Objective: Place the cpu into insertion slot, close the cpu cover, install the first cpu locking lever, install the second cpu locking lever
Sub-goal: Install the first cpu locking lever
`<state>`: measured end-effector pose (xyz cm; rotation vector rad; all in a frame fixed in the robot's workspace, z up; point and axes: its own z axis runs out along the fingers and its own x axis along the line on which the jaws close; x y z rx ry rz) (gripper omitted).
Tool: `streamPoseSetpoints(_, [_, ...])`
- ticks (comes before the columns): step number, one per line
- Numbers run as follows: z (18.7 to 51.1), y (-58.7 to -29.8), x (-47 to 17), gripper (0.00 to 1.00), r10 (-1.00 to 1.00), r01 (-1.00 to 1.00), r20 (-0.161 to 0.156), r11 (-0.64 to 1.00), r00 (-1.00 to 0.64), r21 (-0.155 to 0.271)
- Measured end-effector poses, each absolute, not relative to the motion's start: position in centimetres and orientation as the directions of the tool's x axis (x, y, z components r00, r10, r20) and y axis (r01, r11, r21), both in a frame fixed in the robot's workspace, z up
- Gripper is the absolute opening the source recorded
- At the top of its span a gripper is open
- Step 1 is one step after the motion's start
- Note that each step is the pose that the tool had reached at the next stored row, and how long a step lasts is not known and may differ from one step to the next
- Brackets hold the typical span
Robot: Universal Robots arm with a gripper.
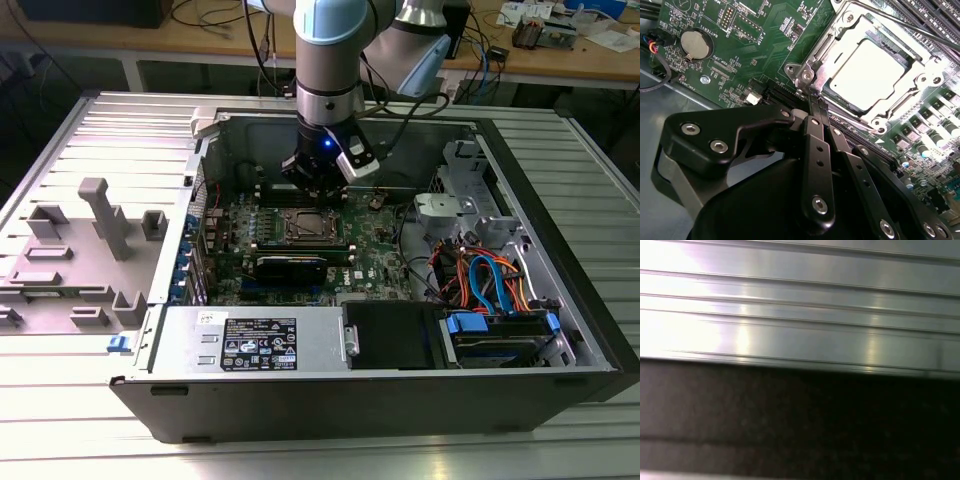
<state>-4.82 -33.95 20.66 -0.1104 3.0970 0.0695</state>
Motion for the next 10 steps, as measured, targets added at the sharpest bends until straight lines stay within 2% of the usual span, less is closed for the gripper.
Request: streamPoseSetpoints(10, [20.61, -34.19, -4.78, 0.11, -0.07, -0.072, -0.043, 0.996, -0.997, 0.043])
